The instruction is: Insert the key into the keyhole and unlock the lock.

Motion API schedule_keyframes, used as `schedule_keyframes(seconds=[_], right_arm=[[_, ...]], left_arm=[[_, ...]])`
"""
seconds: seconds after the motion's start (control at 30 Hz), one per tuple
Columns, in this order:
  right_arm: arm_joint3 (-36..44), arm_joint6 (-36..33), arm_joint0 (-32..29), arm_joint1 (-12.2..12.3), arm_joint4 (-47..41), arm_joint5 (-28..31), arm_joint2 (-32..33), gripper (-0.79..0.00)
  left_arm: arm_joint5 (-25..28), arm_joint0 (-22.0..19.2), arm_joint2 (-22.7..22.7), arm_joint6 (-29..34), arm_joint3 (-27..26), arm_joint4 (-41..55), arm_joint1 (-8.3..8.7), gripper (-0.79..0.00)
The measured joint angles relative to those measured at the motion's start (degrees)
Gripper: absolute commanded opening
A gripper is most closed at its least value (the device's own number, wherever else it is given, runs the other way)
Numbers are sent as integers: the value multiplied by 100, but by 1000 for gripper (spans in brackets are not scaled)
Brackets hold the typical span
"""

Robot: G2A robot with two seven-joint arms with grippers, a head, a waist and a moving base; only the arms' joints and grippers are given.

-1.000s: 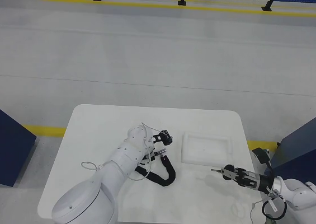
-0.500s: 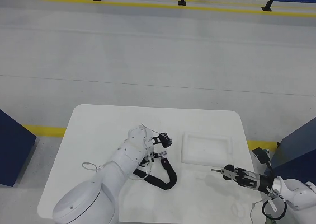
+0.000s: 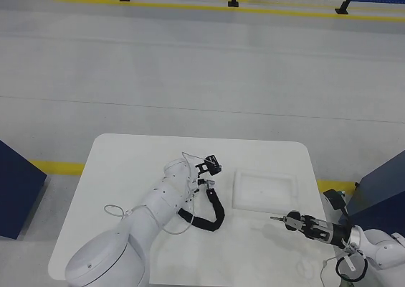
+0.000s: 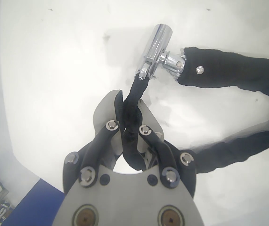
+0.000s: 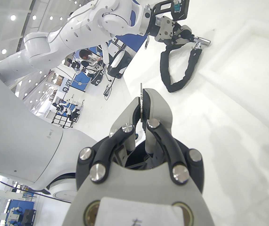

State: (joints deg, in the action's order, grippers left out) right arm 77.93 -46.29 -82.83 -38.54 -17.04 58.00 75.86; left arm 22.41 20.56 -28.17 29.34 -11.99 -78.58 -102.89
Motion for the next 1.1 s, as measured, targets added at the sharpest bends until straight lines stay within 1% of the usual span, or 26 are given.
schedule_keyframes(seconds=[0.2,0.4,0.5,0.53,0.6,0.63,0.7,0.73,0.8,0.83,0.9,0.93,1.03,1.1], right_arm=[[0,0,0,0,0,0,0,-785],[0,0,0,0,0,0,0,-785],[0,0,0,0,0,0,0,-785],[0,0,0,0,0,0,0,-785],[0,0,0,0,0,0,0,-785],[0,0,0,0,0,0,0,-785],[0,0,0,0,0,0,0,-785],[0,0,0,0,0,0,0,-785],[0,0,0,0,0,0,0,-785],[0,0,0,0,0,0,0,-785],[0,0,0,0,0,0,0,-785],[0,0,0,0,0,0,0,-785],[0,0,0,0,0,0,0,-785],[0,0,0,0,0,0,0,-785]], left_arm=[[-1007,179,87,-502,-270,-457,110,-785],[-1993,447,85,-746,-793,-884,310,-785],[-2639,676,76,-632,-1251,-1229,462,-785],[-2885,793,68,-525,-1491,-1396,535,-785],[-3170,981,30,-304,-1908,-1648,665,-785],[-3261,1116,-16,-130,-2227,-1814,767,-785],[-3274,1320,-120,161,-2743,-2077,941,-785],[-3218,1464,-215,366,-3104,-2257,1067,-785],[-3065,1689,-408,668,-3661,-2506,1264,-785],[-2938,1849,-567,840,-4043,-2662,1397,-785],[-2745,2114,-824,1030,-4617,-2899,1588,-785],[-2613,2308,-995,1112,-5000,-3073,1708,-785],[-2326,2814,-1368,1269,-5883,-3596,1960,-785],[-2183,3096,-1544,1329,-6327,-3904,2071,-785]])
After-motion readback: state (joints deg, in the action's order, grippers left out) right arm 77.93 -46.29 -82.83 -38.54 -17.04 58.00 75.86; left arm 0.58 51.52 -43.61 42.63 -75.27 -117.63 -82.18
